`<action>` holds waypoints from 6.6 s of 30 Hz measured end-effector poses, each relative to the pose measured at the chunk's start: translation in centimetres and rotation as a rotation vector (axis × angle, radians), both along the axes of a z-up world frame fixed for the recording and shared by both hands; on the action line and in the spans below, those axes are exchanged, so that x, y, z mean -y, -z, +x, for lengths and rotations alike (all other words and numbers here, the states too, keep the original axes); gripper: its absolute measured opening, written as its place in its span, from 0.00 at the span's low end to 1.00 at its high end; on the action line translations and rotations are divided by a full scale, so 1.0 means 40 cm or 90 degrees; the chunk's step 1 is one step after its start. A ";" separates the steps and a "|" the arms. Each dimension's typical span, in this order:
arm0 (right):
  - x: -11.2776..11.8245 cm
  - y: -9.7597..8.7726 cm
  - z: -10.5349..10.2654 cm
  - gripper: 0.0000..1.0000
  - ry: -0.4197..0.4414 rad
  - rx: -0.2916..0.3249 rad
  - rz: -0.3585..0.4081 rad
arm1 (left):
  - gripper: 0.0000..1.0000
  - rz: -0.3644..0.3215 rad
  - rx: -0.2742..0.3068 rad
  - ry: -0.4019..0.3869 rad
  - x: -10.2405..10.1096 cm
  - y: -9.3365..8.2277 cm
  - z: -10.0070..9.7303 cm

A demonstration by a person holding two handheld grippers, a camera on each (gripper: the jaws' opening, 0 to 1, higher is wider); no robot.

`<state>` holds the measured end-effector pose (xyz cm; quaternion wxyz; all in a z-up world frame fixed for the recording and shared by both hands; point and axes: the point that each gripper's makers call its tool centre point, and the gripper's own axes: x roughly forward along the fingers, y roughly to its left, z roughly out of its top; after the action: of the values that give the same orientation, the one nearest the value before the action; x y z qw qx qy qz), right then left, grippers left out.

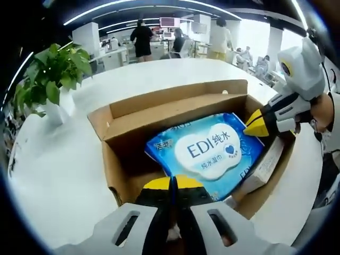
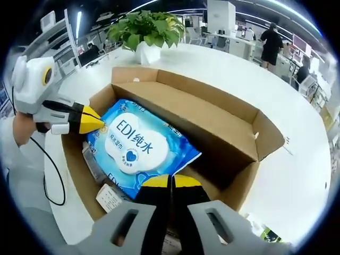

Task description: Operate the shoe box by opening the lid, removing the specified soft item, and placing it in the target area until the item is outside and the box remains undamaged.

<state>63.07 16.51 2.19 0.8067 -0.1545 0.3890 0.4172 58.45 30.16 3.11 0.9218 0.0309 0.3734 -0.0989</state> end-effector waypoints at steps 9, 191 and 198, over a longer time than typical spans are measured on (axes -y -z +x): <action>0.011 -0.047 0.002 0.00 0.006 0.016 0.011 | 0.00 0.000 0.021 0.005 0.006 -0.052 0.010; 0.716 -0.001 0.012 0.16 0.150 -0.028 -0.049 | 0.26 0.032 -0.098 0.255 0.719 0.026 0.069; 0.695 -0.017 0.006 0.20 0.142 -0.014 -0.033 | 0.26 -0.008 -0.068 0.249 0.709 0.006 0.063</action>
<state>63.31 -11.30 2.88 0.8394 -0.1264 0.4233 0.3165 60.97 1.81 2.87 0.8641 0.0920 0.4081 -0.2799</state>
